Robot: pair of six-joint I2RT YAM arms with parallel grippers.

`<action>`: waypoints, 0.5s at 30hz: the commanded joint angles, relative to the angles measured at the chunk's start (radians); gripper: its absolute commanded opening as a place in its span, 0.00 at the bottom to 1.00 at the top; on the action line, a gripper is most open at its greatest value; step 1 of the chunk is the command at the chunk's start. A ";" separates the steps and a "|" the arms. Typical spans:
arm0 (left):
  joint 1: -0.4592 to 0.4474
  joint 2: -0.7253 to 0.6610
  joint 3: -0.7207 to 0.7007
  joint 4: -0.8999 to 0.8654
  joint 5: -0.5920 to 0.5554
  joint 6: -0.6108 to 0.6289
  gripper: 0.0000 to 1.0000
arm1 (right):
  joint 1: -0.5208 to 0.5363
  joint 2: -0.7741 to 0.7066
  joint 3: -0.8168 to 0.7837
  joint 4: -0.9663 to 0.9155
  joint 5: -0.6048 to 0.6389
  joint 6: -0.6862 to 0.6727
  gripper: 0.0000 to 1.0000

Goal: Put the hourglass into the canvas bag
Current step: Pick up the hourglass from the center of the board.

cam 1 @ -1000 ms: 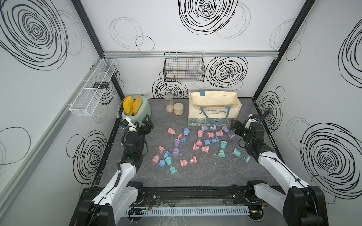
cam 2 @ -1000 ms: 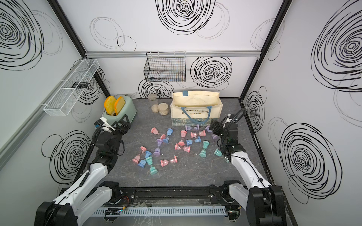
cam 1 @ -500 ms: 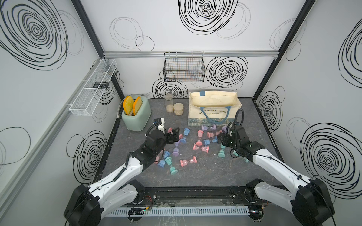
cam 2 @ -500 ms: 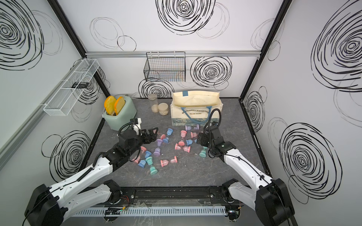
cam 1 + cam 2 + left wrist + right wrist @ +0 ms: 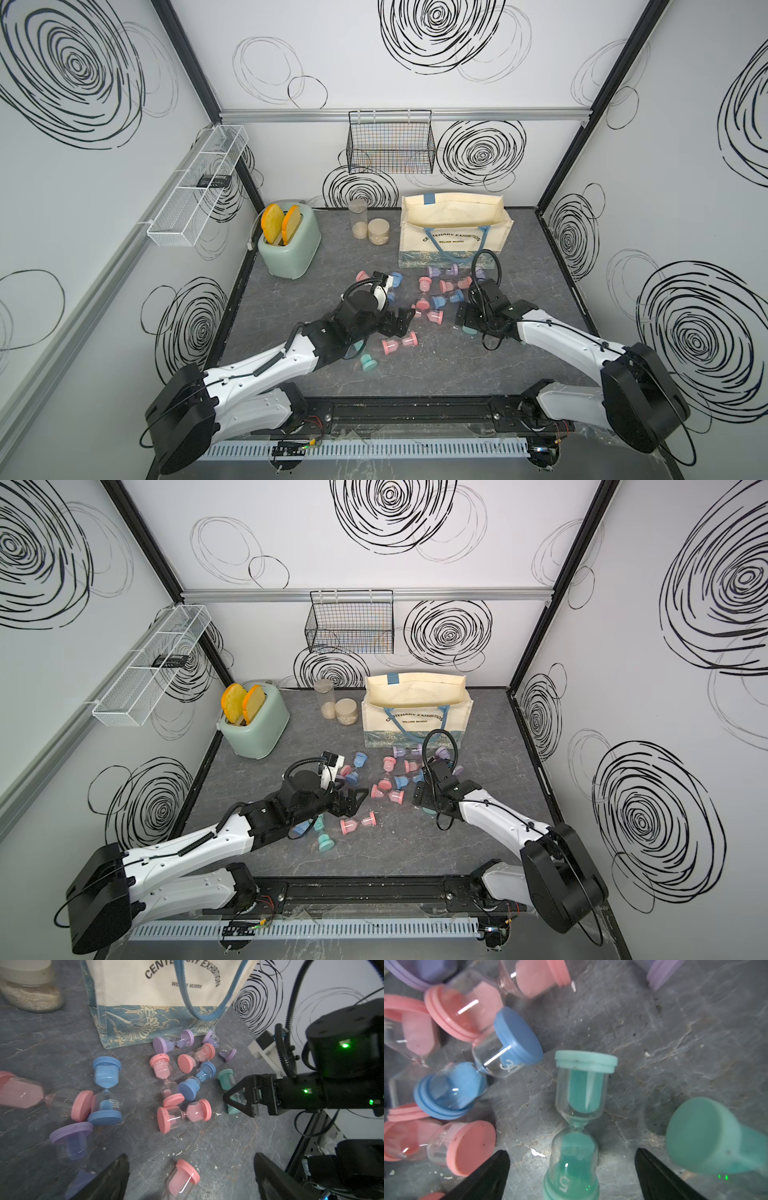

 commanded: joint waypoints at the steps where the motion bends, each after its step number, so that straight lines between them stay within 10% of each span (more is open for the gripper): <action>1: -0.018 0.013 0.040 0.002 0.004 0.023 0.96 | 0.014 0.021 -0.008 -0.020 -0.002 0.057 0.97; 15: -0.025 0.016 0.064 -0.026 0.012 0.039 0.96 | 0.049 0.048 -0.010 -0.032 0.055 0.094 0.79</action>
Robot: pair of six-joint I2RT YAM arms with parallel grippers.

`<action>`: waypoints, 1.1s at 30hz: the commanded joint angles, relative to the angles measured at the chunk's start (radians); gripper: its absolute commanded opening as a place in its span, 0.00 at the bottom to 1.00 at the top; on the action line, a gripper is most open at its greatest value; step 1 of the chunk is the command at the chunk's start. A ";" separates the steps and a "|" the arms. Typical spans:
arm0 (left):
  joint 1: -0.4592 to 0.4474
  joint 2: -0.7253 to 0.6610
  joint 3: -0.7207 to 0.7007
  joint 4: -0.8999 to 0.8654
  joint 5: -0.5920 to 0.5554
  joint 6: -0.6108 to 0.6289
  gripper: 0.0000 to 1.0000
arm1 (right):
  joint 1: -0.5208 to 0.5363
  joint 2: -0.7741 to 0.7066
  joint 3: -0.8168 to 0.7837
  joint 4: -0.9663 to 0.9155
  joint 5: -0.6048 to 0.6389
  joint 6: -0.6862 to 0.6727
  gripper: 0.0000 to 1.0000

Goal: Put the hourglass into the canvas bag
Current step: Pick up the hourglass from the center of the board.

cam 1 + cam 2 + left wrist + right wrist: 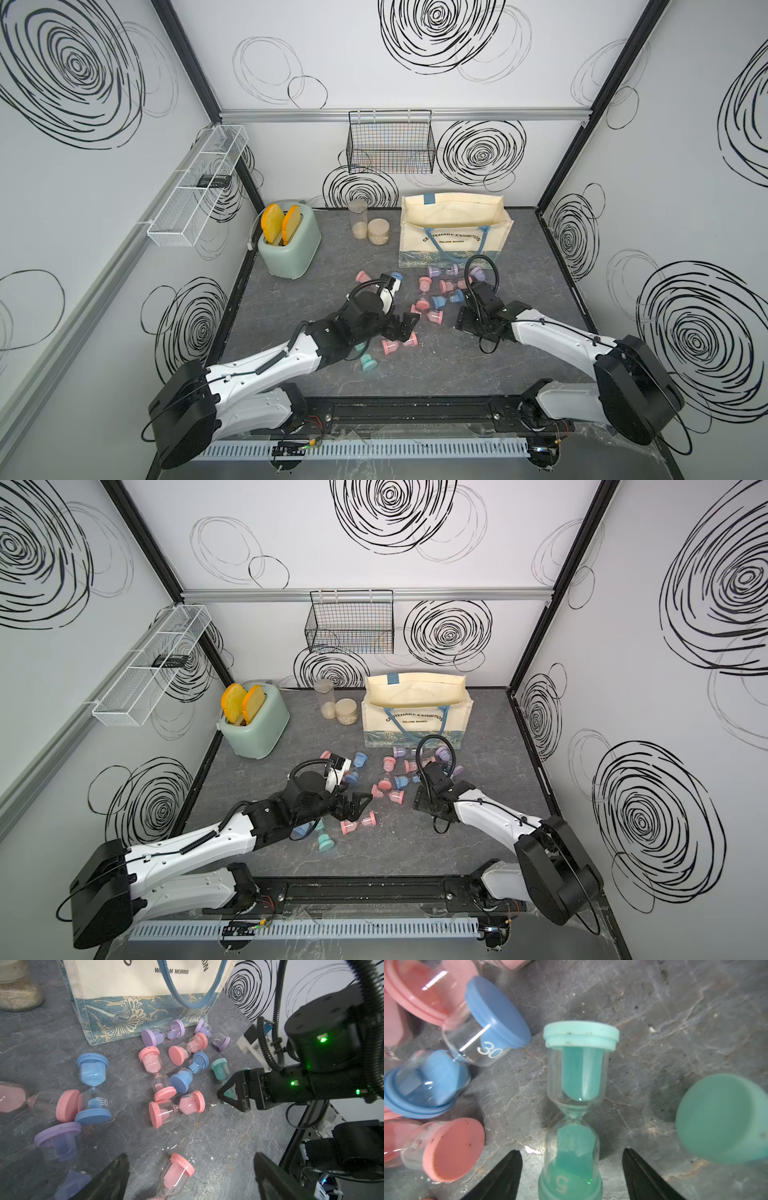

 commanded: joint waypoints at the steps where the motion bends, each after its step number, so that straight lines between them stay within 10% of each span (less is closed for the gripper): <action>1: -0.007 0.002 0.032 0.010 0.004 0.009 0.96 | 0.010 0.022 -0.007 -0.015 0.029 0.019 0.79; 33: -0.009 -0.005 0.047 -0.007 -0.026 0.019 0.96 | 0.006 0.029 -0.004 -0.014 0.026 0.007 0.39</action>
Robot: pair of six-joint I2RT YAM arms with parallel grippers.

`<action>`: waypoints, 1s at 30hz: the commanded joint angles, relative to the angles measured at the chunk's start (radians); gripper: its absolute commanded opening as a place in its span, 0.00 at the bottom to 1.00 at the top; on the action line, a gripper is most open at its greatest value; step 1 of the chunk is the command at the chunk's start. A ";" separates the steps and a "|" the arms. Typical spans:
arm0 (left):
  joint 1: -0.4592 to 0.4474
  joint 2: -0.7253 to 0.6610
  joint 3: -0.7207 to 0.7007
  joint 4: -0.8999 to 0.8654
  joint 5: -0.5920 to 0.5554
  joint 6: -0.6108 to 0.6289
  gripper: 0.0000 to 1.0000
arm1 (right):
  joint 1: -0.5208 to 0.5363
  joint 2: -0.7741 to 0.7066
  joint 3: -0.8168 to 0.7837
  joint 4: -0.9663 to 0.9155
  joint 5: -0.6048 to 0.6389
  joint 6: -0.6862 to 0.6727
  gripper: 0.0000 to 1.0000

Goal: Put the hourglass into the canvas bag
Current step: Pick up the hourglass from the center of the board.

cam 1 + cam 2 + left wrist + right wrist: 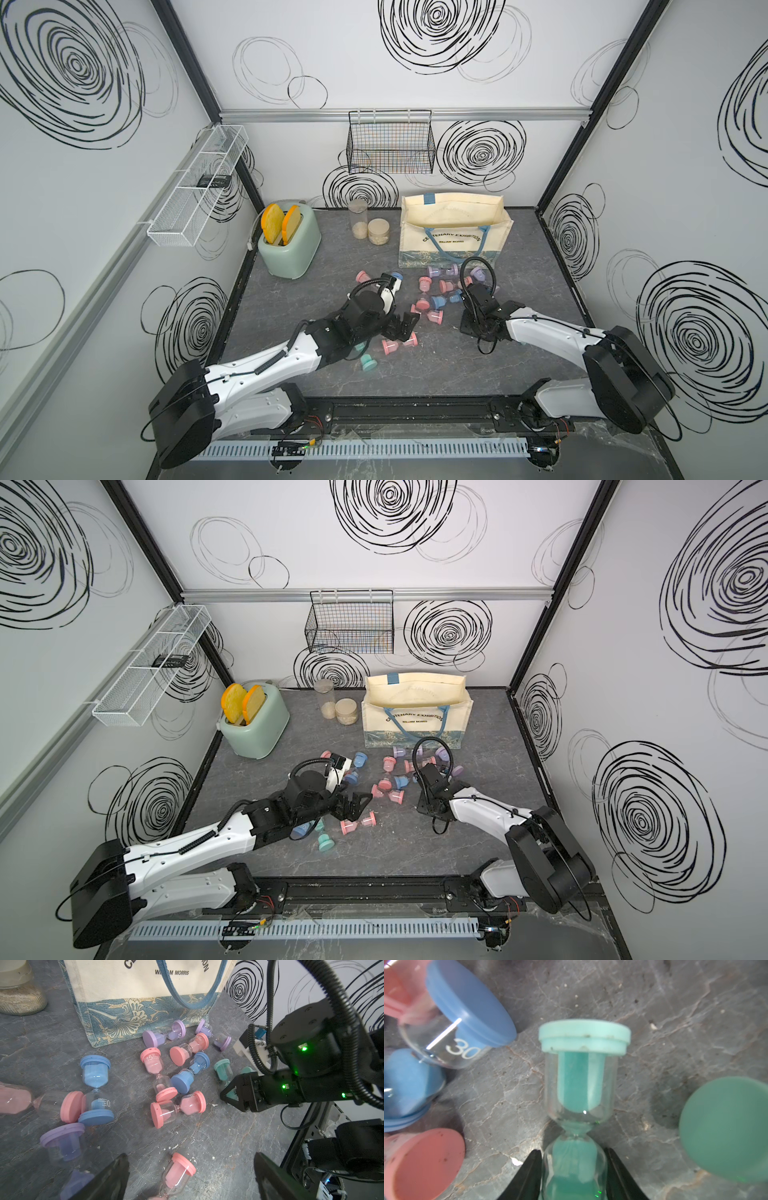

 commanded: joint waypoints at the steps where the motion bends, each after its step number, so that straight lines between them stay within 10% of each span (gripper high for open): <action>1: -0.002 -0.006 0.037 0.020 -0.012 0.008 0.96 | -0.005 -0.032 0.002 -0.040 0.001 0.005 0.38; 18: 0.193 0.013 0.266 -0.042 0.079 -0.069 0.96 | -0.180 -0.417 0.170 -0.122 0.008 -0.226 0.27; 30: 0.291 0.241 0.553 -0.107 -0.018 -0.056 0.96 | -0.231 -0.169 0.553 0.000 -0.110 -0.415 0.26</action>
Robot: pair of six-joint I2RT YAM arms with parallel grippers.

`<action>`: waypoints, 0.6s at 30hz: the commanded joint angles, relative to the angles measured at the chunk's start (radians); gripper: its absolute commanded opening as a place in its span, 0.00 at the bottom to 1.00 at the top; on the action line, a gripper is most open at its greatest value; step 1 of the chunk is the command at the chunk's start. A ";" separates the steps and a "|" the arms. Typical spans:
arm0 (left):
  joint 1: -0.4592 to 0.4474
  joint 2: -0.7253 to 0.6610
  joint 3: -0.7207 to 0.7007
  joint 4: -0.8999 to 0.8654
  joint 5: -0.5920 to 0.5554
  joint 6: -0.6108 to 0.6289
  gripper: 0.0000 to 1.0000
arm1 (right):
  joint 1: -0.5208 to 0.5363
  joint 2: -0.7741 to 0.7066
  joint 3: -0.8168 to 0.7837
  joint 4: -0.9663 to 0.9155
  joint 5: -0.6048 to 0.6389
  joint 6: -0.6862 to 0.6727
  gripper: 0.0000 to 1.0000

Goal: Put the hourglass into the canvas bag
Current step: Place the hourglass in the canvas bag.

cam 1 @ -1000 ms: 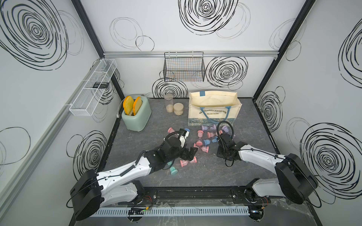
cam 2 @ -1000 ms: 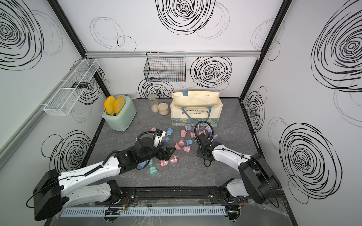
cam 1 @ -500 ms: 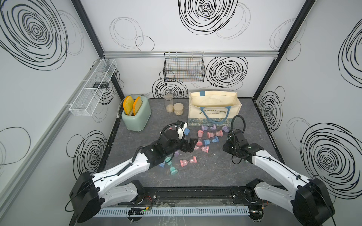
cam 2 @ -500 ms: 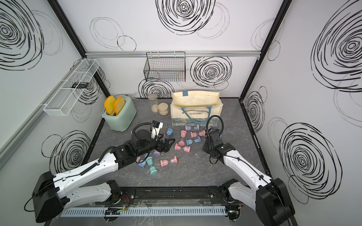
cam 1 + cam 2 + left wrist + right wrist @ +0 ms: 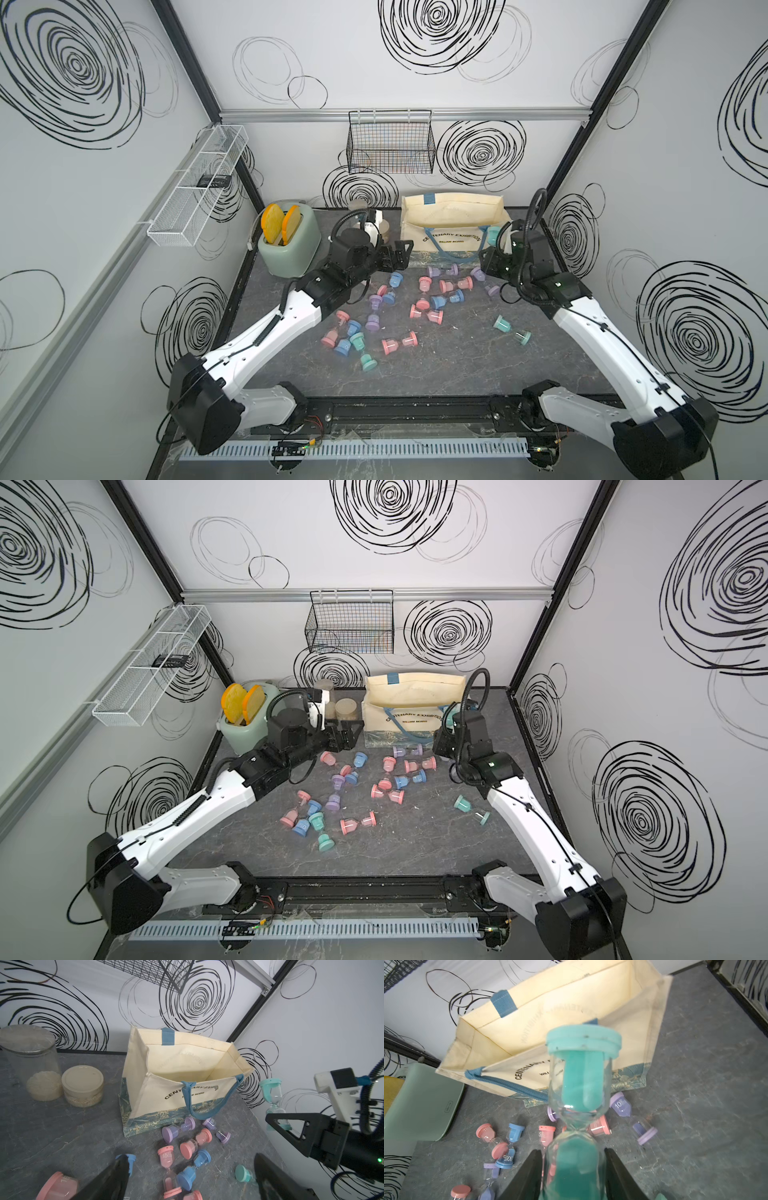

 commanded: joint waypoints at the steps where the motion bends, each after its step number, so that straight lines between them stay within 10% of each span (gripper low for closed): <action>1: 0.021 0.071 0.074 -0.005 -0.045 -0.005 0.96 | -0.008 0.072 0.098 0.091 -0.052 -0.090 0.26; 18: 0.042 0.434 0.344 0.011 -0.082 0.058 0.95 | -0.068 0.543 0.495 0.154 -0.216 -0.223 0.27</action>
